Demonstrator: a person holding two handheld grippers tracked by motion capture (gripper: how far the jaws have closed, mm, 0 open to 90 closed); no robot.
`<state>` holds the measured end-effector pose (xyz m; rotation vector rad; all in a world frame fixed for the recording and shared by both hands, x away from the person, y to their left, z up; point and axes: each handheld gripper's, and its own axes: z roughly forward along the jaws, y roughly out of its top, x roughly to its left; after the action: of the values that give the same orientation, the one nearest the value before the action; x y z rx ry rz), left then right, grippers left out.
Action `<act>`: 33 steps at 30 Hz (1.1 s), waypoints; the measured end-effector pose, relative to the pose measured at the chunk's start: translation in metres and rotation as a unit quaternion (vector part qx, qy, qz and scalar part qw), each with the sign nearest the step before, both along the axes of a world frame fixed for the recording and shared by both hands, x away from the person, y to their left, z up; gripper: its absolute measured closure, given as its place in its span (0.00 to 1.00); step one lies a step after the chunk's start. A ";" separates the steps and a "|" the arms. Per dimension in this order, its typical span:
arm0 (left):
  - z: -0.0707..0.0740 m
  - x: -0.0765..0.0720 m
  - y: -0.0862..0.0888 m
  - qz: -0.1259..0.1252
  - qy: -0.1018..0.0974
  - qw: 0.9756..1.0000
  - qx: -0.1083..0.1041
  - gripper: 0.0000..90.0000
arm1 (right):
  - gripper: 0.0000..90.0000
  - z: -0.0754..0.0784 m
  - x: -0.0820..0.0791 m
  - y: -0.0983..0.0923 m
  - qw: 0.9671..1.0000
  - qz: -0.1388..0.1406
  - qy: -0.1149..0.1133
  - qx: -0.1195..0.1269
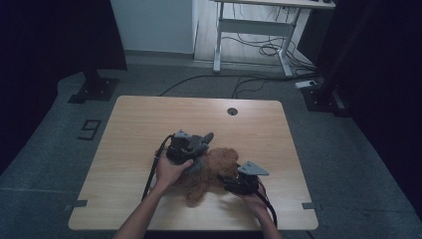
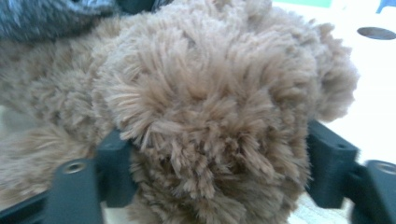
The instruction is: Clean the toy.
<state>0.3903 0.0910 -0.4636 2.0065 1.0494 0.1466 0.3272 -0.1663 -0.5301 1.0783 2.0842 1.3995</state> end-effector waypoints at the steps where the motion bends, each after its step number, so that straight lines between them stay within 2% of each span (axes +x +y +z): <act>1: -0.002 -0.004 0.002 0.000 -0.005 1.000 -0.006 0.86 | 0.23 0.001 0.000 -0.001 1.000 0.006 0.005 0.003; 5: -0.008 -0.017 0.006 -0.001 -0.022 0.999 -0.025 0.87 | 0.14 0.007 0.000 -0.010 0.998 0.031 0.037 0.027; 10: -0.011 -0.035 0.007 -0.004 -0.045 0.998 -0.034 0.87 | 0.05 0.017 0.003 -0.021 0.995 0.026 0.053 0.081; 12: -0.013 -0.044 0.007 -0.006 -0.058 0.998 -0.034 0.87 | 0.00 0.018 0.008 -0.019 0.995 0.027 0.064 0.077; 15: -0.016 -0.057 0.007 -0.005 -0.078 0.996 -0.030 0.87 | 0.00 0.017 0.014 -0.014 0.993 0.038 0.079 0.082; 17: -0.017 -0.063 0.008 -0.004 -0.082 0.996 -0.038 0.87 | 0.00 0.015 0.017 -0.009 0.990 0.057 0.094 0.084; 19: -0.019 -0.066 0.010 -0.004 -0.083 0.996 -0.044 0.87 | 0.00 0.011 0.020 -0.002 0.990 0.068 0.098 0.077; 20: -0.019 -0.067 0.011 -0.003 -0.082 0.995 -0.047 0.87 | 0.00 0.009 0.021 0.001 0.990 0.073 0.096 0.073; 22: -0.021 -0.069 0.012 0.000 -0.085 0.995 -0.049 0.87 | 0.13 0.007 0.020 0.005 0.992 0.075 0.085 0.055; 24: -0.022 -0.071 0.014 0.002 -0.088 0.995 -0.056 0.87 | 0.25 0.009 0.018 0.007 0.993 0.074 0.078 0.047; 26: -0.022 -0.072 0.014 0.004 -0.093 0.994 -0.061 0.87 | 0.36 0.012 0.016 0.009 0.995 0.074 0.057 0.027; 29: -0.021 -0.071 0.011 0.009 -0.103 0.993 -0.060 0.86 | 0.43 0.016 0.013 0.015 0.998 0.056 0.029 0.002; 33: -0.017 -0.061 0.008 0.011 -0.099 0.993 -0.061 0.86 | 0.48 0.015 0.022 0.017 0.999 0.030 0.011 0.004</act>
<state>0.3296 0.0988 -0.4802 1.8308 0.9312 0.2816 0.3497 -0.1497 -0.5149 1.0478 2.1452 1.4312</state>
